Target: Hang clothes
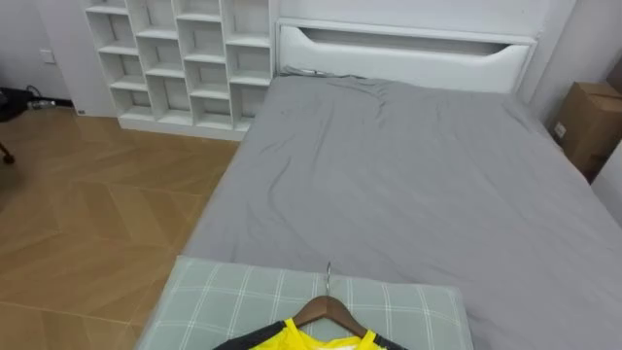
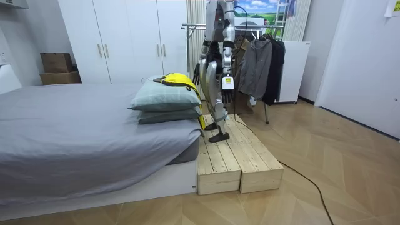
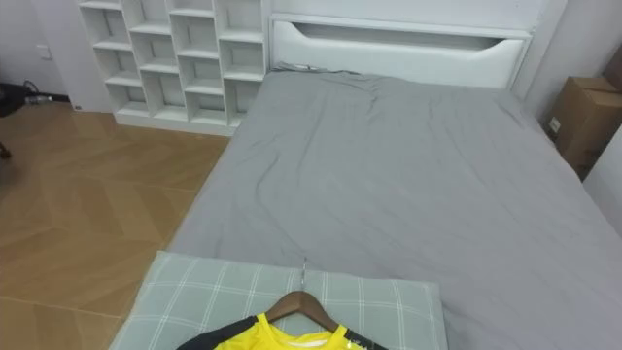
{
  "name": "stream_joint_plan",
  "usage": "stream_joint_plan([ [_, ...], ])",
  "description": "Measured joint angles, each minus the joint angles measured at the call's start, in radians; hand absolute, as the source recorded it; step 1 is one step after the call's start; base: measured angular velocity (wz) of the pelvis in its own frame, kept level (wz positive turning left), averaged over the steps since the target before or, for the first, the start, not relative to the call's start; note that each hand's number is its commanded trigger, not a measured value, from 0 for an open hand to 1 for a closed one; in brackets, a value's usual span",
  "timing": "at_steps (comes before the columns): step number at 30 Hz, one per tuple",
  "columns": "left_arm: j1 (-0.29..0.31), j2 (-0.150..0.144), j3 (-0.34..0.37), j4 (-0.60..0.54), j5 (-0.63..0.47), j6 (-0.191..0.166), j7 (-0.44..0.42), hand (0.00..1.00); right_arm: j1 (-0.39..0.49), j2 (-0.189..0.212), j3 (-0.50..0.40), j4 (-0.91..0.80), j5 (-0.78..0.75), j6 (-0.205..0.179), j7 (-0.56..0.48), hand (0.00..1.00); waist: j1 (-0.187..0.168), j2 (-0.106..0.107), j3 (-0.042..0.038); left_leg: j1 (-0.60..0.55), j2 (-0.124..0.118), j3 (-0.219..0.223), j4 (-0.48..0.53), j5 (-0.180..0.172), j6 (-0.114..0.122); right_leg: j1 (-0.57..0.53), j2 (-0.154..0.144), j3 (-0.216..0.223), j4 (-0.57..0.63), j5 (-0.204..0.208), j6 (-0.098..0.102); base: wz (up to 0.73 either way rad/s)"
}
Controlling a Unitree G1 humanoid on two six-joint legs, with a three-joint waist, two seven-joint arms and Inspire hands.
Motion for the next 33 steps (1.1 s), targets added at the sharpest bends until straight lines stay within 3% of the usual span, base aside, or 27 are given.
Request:
stream_joint_plan([
  [19, -0.021, -0.002, 0.001, 0.001, 0.067, -0.007, 0.006, 0.00, -0.006, 0.000, 0.029, 0.001, -0.001, -0.012, 0.004, 0.00, 0.008, -0.003, -0.0024, -0.016, 0.001, 0.002, 0.005, 0.000, 0.000, -0.018, -0.001, -0.009, 0.000, 0.000, -0.001, 0.00],
  [29, -0.027, -0.022, 0.002, 0.007, 0.066, -0.035, 0.129, 0.00, -0.006, 0.000, 0.047, -0.003, 0.004, -0.031, -0.003, 0.00, 0.007, 0.003, -0.0031, -0.032, -0.001, -0.008, 0.012, -0.001, 0.000, -0.022, -0.001, -0.019, 0.001, 0.001, -0.001, 0.02],
  [33, -0.033, -0.020, 0.028, -0.004, 0.068, -0.067, 0.212, 0.00, -0.008, 0.001, 0.048, -0.003, 0.000, -0.036, -0.020, 0.00, 0.003, 0.003, -0.0032, -0.032, -0.001, -0.012, 0.012, -0.001, 0.000, -0.019, -0.001, -0.029, -0.001, 0.001, -0.001, 0.05],
])
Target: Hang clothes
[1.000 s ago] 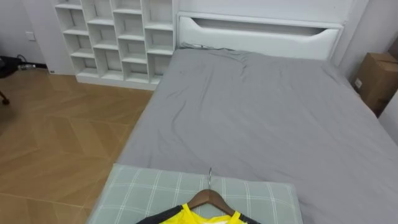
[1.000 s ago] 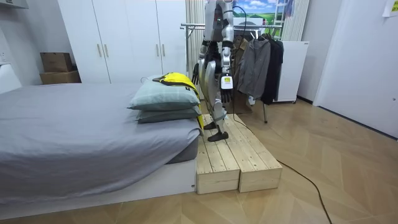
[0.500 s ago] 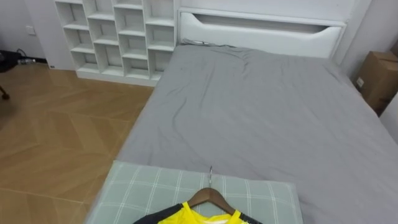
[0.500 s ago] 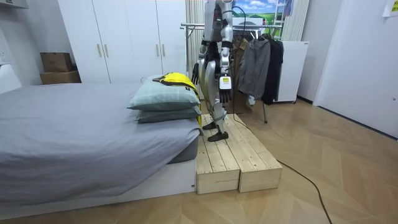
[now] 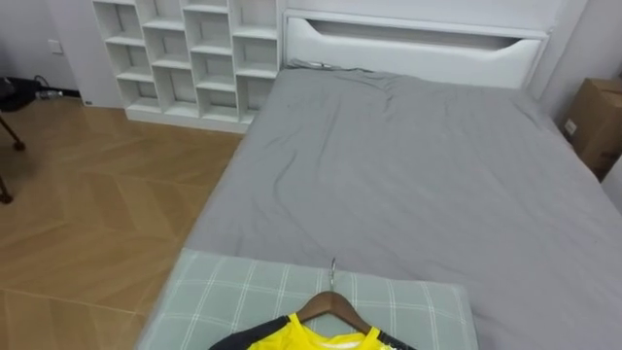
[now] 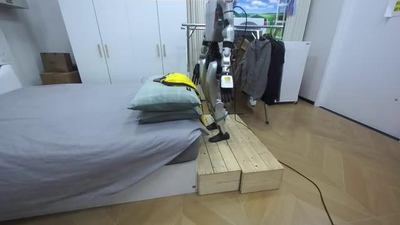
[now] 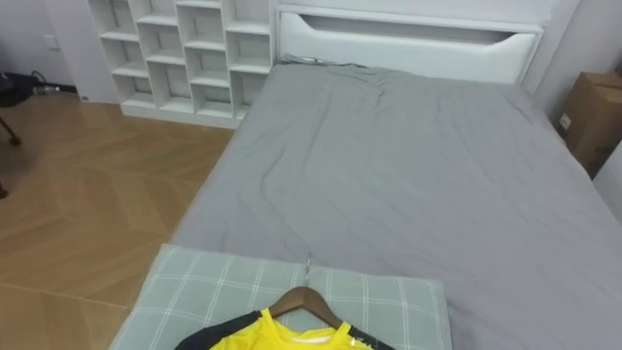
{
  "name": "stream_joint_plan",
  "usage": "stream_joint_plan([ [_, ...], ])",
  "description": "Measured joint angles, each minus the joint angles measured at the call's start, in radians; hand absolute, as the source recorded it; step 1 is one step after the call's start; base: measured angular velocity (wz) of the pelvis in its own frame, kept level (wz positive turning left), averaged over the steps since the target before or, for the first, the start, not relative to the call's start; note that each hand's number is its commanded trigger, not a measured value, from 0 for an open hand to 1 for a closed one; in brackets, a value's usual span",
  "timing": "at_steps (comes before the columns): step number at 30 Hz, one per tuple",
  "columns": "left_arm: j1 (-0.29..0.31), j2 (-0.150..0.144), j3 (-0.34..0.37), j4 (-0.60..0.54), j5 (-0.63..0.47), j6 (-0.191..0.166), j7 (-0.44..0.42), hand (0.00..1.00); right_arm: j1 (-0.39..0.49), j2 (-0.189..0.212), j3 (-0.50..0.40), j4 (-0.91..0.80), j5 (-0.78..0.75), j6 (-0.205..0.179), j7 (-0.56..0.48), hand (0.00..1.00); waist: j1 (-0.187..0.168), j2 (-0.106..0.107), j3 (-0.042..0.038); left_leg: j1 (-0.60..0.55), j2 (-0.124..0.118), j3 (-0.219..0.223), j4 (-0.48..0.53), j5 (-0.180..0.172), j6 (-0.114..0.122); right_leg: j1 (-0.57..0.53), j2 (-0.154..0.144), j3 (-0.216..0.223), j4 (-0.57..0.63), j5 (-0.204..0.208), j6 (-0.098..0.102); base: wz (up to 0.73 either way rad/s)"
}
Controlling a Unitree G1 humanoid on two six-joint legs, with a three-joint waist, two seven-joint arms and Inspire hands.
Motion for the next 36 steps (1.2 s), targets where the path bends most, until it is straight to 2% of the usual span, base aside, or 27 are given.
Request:
stream_joint_plan([
  [4, -0.006, 0.007, 0.014, -0.022, 0.031, -0.040, 0.084, 0.00, 0.001, -0.001, 0.000, 0.004, 0.001, -0.016, 0.000, 0.00, -0.003, 0.000, 0.0000, 0.000, 0.000, -0.003, -0.003, 0.000, -0.001, 0.001, 0.000, -0.009, -0.002, 0.000, 0.000, 0.00],
  [7, -0.005, 0.012, 0.021, -0.079, 0.043, -0.058, 0.166, 0.00, 0.002, -0.001, 0.001, 0.004, 0.001, -0.019, -0.005, 0.00, -0.004, -0.002, -0.0004, 0.006, 0.000, -0.002, -0.008, 0.003, -0.001, 0.003, -0.001, -0.010, -0.002, 0.000, 0.000, 0.00],
  [10, -0.015, 0.025, 0.022, -0.119, 0.071, -0.091, 0.250, 0.00, 0.001, -0.001, 0.003, 0.003, -0.001, -0.022, -0.011, 0.00, -0.002, -0.002, -0.0004, 0.010, 0.000, -0.003, -0.010, 0.003, -0.001, 0.005, 0.000, -0.009, -0.002, 0.000, 0.000, -0.04],
  [13, -0.032, 0.025, 0.021, -0.146, 0.153, -0.119, 0.339, 0.00, 0.002, -0.001, 0.010, -0.002, -0.007, -0.027, -0.012, 0.00, -0.003, -0.002, -0.0006, 0.009, -0.001, -0.004, -0.013, 0.003, -0.001, 0.002, 0.000, -0.009, -0.002, 0.000, 0.000, 0.00],
  [18, -0.039, 0.025, -0.006, -0.176, 0.213, -0.128, 0.393, 0.00, 0.001, -0.001, 0.009, -0.006, -0.011, -0.027, -0.012, 0.00, -0.010, 0.000, -0.0018, -0.001, -0.002, -0.013, -0.007, 0.003, -0.001, 0.000, 0.000, -0.021, -0.003, 0.000, 0.000, 0.05],
  [21, -0.039, 0.025, -0.033, -0.184, 0.265, -0.147, 0.423, 0.00, 0.001, -0.005, 0.008, -0.006, -0.024, -0.033, -0.013, 0.00, -0.010, 0.008, -0.0071, -0.001, -0.002, -0.016, -0.007, 0.003, -0.001, -0.001, 0.000, -0.026, -0.003, 0.000, 0.000, 0.04],
  [24, -0.039, 0.025, -0.064, -0.199, 0.307, -0.148, 0.439, 0.00, 0.001, -0.007, 0.007, -0.007, -0.039, -0.041, -0.015, 0.00, -0.017, 0.017, -0.0089, -0.001, -0.002, -0.017, -0.006, 0.003, -0.001, 0.000, 0.000, -0.029, -0.003, 0.000, 0.000, 0.00],
  [30, -0.034, 0.025, -0.103, -0.286, 0.373, -0.149, 0.474, 0.00, -0.003, -0.007, 0.008, -0.012, -0.046, -0.040, -0.017, 0.00, -0.038, 0.013, -0.0117, 0.000, -0.003, -0.019, -0.008, 0.004, -0.003, 0.000, -0.001, -0.035, -0.004, 0.000, 0.000, 0.00],
  [36, -0.037, 0.025, -0.109, -0.287, 0.391, -0.159, 0.498, 0.00, -0.007, -0.007, 0.009, -0.011, -0.046, -0.039, -0.003, 0.00, -0.055, 0.002, -0.0112, 0.001, -0.002, -0.018, -0.008, 0.005, -0.004, -0.002, 0.000, -0.034, -0.004, 0.000, 0.000, 0.00],
])
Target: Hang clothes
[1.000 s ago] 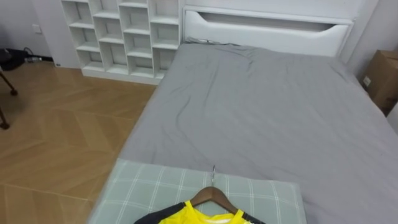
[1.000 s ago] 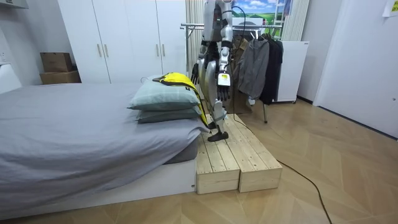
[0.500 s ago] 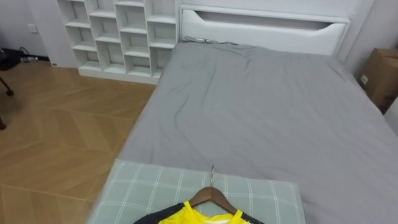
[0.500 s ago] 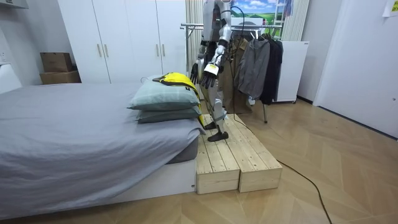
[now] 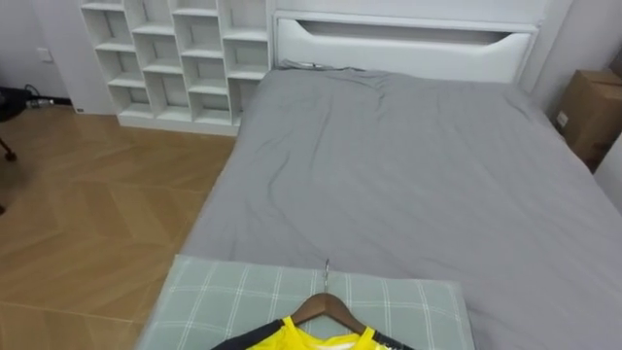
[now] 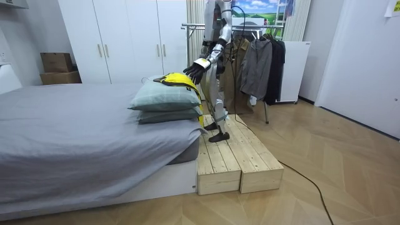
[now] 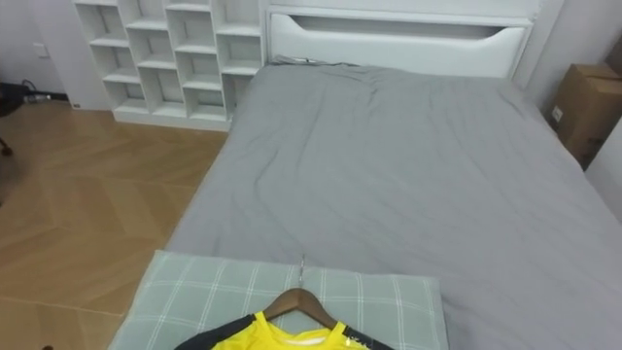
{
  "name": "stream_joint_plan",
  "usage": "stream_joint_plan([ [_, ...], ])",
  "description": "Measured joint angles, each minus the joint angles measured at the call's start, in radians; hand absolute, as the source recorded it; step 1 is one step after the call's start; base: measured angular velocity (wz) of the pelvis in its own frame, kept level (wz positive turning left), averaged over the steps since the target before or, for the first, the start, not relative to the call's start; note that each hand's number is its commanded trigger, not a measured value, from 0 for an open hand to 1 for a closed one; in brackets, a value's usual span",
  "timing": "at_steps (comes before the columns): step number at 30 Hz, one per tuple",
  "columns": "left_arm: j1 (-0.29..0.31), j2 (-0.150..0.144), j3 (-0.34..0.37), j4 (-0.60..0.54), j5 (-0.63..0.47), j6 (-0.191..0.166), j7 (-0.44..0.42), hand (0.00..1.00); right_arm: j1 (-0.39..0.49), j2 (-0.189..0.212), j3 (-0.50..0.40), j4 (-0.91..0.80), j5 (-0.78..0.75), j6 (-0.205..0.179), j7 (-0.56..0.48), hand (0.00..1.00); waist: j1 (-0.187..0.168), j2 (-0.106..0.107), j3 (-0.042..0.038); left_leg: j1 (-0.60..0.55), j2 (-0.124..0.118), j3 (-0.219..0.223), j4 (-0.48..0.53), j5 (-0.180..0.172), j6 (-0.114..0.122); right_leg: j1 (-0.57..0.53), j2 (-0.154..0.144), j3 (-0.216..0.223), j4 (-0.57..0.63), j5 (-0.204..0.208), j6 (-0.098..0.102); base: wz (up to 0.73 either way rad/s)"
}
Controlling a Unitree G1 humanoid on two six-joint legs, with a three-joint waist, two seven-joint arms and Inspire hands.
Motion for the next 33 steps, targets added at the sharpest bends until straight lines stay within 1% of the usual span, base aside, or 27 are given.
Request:
stream_joint_plan([
  [3, 0.000, 0.000, 0.001, 0.000, 0.003, -0.009, 0.004, 0.00, -0.002, 0.000, 0.000, 0.000, -0.009, -0.002, 0.005, 0.00, 0.001, -0.003, 0.0008, -0.001, 0.001, 0.005, 0.000, 0.000, 0.000, -0.010, 0.000, 0.002, 0.000, 0.000, 0.000, -0.03],
  [6, -0.001, 0.000, -0.001, -0.018, 0.033, -0.020, 0.010, 0.00, -0.002, 0.000, 0.000, 0.000, -0.009, -0.002, 0.005, 0.00, 0.000, -0.004, 0.0017, -0.004, 0.001, 0.006, 0.003, 0.000, 0.000, -0.011, 0.000, 0.002, 0.001, 0.000, -0.001, -0.01],
  [8, -0.005, 0.000, -0.007, -0.030, 0.044, -0.029, 0.028, 0.00, -0.002, 0.000, 0.000, 0.000, -0.009, -0.009, 0.004, 0.00, -0.001, 0.001, 0.0020, -0.002, 0.001, 0.006, 0.003, 0.000, 0.000, -0.010, -0.001, 0.003, 0.001, 0.001, -0.001, 0.00],
  [10, -0.009, 0.001, -0.018, -0.053, 0.046, -0.040, 0.049, 0.00, -0.003, -0.002, 0.000, 0.000, -0.009, -0.013, 0.004, 0.00, -0.004, 0.010, 0.0034, -0.001, 0.001, 0.009, 0.002, 0.000, 0.000, -0.007, -0.001, 0.007, 0.001, 0.001, -0.001, -0.05],
  [13, -0.013, 0.001, -0.028, -0.087, 0.063, -0.045, 0.050, 0.00, -0.006, -0.004, -0.002, 0.000, -0.023, -0.017, 0.003, 0.00, -0.007, 0.021, 0.0073, 0.000, 0.001, 0.012, 0.000, 0.000, 0.000, -0.009, -0.001, 0.011, 0.001, 0.000, -0.001, -0.04],
  [15, -0.015, 0.001, -0.030, -0.089, 0.072, -0.046, 0.051, 0.00, -0.010, -0.007, -0.002, -0.001, -0.035, -0.020, 0.003, 0.00, -0.009, 0.027, 0.0083, 0.000, 0.001, 0.012, 0.000, 0.000, 0.001, -0.011, -0.001, 0.015, 0.000, 0.000, -0.001, -0.05],
  [18, -0.015, 0.002, -0.039, -0.121, 0.081, -0.046, 0.055, 0.00, -0.011, -0.008, -0.009, -0.002, -0.036, -0.022, 0.002, 0.00, -0.015, 0.026, 0.0095, -0.004, 0.001, 0.012, -0.001, 0.000, 0.001, -0.015, -0.001, 0.016, 0.000, 0.000, -0.001, -0.01],
  [23, -0.016, 0.002, -0.046, -0.151, 0.080, -0.050, 0.086, 0.00, -0.008, -0.008, -0.009, -0.020, -0.037, -0.021, 0.000, 0.00, -0.032, 0.025, 0.0084, -0.003, 0.001, 0.015, -0.001, 0.000, 0.001, -0.014, -0.001, 0.017, 0.001, 0.001, -0.001, 0.00],
  [26, -0.026, 0.002, -0.051, -0.157, 0.079, -0.067, 0.095, 0.00, -0.001, -0.008, -0.009, -0.031, -0.038, -0.021, -0.003, 0.00, -0.034, 0.025, 0.0081, -0.002, 0.001, 0.015, 0.000, 0.000, 0.001, -0.016, -0.001, 0.022, 0.001, 0.001, -0.001, -0.05],
  [30, -0.049, 0.005, -0.070, -0.157, 0.077, -0.068, 0.096, 0.00, -0.001, -0.007, -0.009, -0.031, -0.036, -0.021, -0.006, 0.00, -0.035, 0.023, 0.0063, -0.001, 0.001, 0.015, 0.000, 0.000, 0.001, -0.016, -0.001, 0.023, 0.001, 0.001, -0.001, 0.00],
  [33, -0.051, 0.008, -0.088, -0.157, 0.077, -0.068, 0.096, 0.00, 0.000, -0.003, -0.009, -0.031, -0.036, -0.021, -0.007, 0.00, -0.036, 0.021, 0.0042, 0.000, 0.002, 0.017, 0.001, 0.000, 0.001, -0.015, 0.000, 0.026, 0.001, 0.000, -0.001, 0.00],
])
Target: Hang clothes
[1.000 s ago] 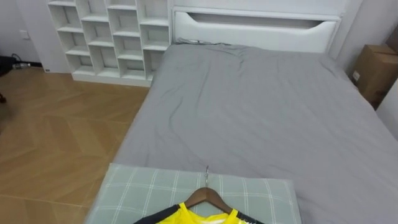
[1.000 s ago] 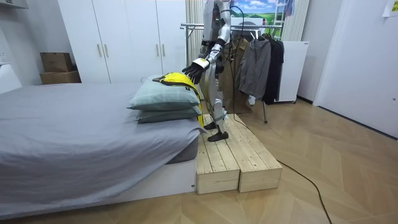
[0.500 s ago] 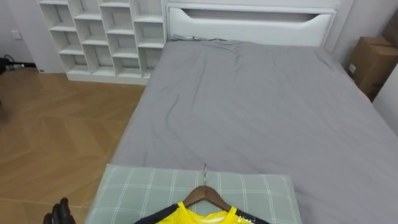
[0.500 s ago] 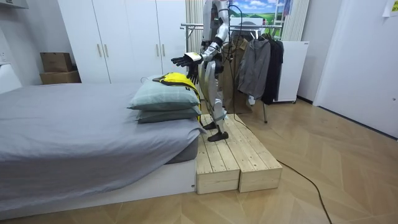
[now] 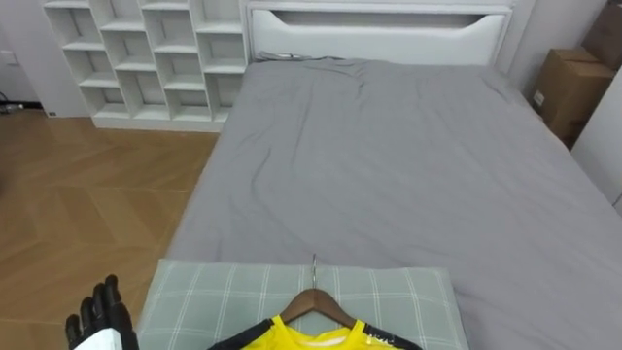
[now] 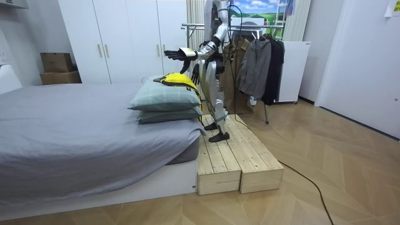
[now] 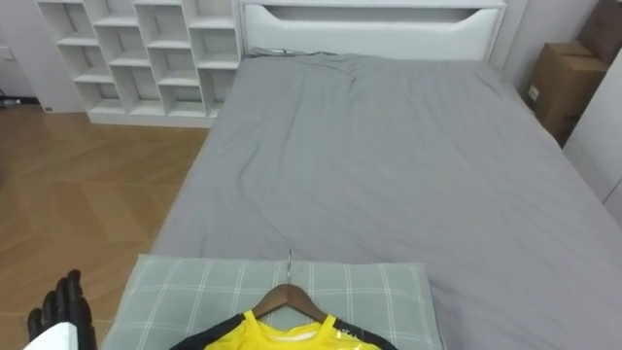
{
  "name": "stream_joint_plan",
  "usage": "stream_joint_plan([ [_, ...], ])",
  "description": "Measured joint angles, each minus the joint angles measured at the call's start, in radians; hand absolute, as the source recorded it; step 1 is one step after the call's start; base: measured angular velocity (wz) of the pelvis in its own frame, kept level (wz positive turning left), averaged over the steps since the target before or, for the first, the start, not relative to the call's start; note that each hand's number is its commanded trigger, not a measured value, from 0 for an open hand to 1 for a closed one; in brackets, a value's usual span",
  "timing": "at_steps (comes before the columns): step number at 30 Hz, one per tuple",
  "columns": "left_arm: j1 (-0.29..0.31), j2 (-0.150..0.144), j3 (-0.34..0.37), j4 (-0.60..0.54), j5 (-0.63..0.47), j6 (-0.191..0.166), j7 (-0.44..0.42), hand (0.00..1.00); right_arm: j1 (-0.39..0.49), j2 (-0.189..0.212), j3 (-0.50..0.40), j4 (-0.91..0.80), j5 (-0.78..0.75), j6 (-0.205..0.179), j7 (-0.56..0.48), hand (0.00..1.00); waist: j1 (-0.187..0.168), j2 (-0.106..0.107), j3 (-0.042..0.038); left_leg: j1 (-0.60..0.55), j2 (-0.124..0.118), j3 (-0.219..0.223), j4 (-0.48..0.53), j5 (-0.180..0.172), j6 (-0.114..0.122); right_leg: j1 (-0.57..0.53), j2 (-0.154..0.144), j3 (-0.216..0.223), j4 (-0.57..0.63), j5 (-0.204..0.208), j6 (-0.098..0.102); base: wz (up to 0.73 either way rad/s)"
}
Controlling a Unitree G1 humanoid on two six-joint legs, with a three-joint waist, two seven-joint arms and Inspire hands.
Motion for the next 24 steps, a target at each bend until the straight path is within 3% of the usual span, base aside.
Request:
stream_joint_plan([
  [18, 0.000, 0.000, -0.008, 0.000, 0.015, 0.009, -0.033, 0.00, 0.003, 0.002, -0.003, 0.000, 0.001, 0.000, -0.001, 0.00, -0.004, -0.001, -0.0012, 0.000, 0.002, 0.021, -0.009, 0.000, 0.000, -0.012, 0.001, 0.025, 0.001, 0.001, -0.001, -0.03],
  [24, 0.000, -0.001, -0.055, 0.003, 0.056, 0.045, -0.069, 0.00, 0.007, 0.002, 0.000, -0.011, 0.002, -0.001, -0.012, 0.00, -0.004, 0.004, -0.0009, 0.001, 0.001, 0.028, -0.008, 0.001, 0.002, -0.010, -0.001, 0.025, 0.000, 0.001, -0.001, -0.01],
])
